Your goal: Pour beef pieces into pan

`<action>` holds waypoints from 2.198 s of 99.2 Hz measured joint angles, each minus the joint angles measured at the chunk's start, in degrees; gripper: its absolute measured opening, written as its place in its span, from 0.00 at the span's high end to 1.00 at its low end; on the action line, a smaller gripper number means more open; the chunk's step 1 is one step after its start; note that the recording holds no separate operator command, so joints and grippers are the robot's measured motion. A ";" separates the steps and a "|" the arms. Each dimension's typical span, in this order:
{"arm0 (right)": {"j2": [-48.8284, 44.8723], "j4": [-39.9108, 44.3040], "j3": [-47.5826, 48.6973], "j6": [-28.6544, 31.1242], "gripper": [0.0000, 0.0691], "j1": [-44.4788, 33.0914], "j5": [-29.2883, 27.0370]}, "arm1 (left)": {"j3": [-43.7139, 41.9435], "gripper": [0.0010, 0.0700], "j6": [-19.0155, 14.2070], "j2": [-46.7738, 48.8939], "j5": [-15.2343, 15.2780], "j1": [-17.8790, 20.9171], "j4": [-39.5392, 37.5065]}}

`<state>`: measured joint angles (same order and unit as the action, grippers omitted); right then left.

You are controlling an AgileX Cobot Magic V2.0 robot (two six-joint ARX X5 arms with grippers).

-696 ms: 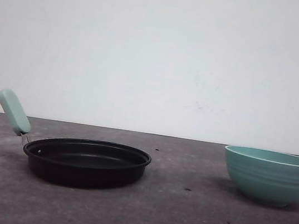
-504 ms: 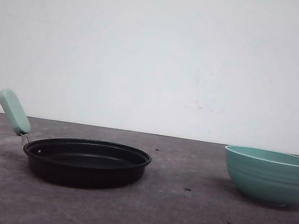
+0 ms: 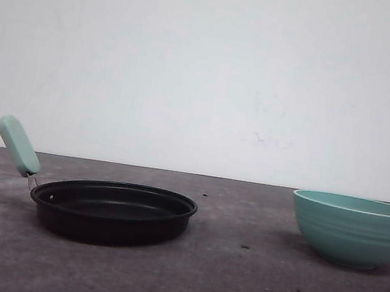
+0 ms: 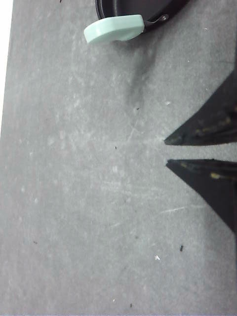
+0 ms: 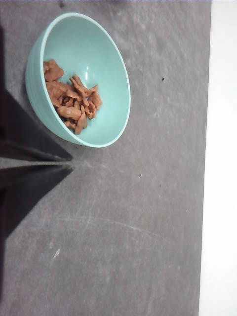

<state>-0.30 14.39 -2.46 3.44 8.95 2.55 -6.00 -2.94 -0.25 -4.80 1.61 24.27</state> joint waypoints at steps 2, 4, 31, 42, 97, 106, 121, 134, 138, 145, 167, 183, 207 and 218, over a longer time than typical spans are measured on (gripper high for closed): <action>0.00 0.02 0.00 0.00 0.98 0.00 0.00 | 0.00 0.98 0.00 0.00 0.00 0.00 0.00; 0.00 0.00 0.00 0.00 0.98 0.00 0.00 | 0.00 0.98 0.00 0.00 0.00 0.00 0.00; 0.00 0.02 0.00 0.00 0.98 0.00 0.00 | 0.00 0.98 0.00 0.00 0.02 0.00 0.00; 0.00 0.02 0.00 0.00 0.98 0.00 0.02 | 0.00 0.98 0.00 0.00 0.00 0.00 0.00; 0.00 -0.46 0.00 0.07 0.98 0.00 -0.57 | 0.07 0.98 -7.74 0.00 0.02 0.00 -0.63; 0.00 -1.42 0.00 0.92 0.98 0.00 -0.87 | 0.28 0.98 -12.28 0.00 0.24 0.00 -1.60; 0.00 -1.77 0.00 2.89 0.98 0.00 -0.85 | 0.28 0.98 -15.50 0.00 0.52 0.00 -1.55; -0.02 -4.72 0.00 9.09 0.98 0.00 -0.83 | 0.28 0.98 -19.23 0.00 0.37 0.00 -1.55; -0.02 -7.23 0.00 11.37 0.98 0.00 -0.81 | 0.17 0.98 -20.15 -0.07 0.33 0.00 -1.33; -0.02 -12.63 -0.02 14.67 0.98 0.00 -0.68 | -0.50 0.98 -21.57 -0.83 -0.70 0.00 -1.38; -3.04 -10.80 -10.34 17.81 0.99 0.00 -0.42 | -13.00 0.98 -24.11 -11.61 -0.90 -0.13 -4.39; -12.11 -9.01 -22.75 14.51 0.99 0.00 1.81 | -26.10 0.98 -23.10 -26.71 0.00 -0.13 -6.29; -29.22 -0.61 -44.54 7.69 0.99 0.00 1.84 | -48.61 0.98 -19.43 -44.30 -4.33 -0.98 -5.20; -37.03 6.29 -54.55 7.02 0.99 0.00 1.88 | -57.99 0.98 -17.62 -49.07 -5.77 -2.84 -1.33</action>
<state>-37.32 20.69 -57.01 10.46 8.95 4.43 -63.99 -20.56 -49.32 -10.57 -1.23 22.94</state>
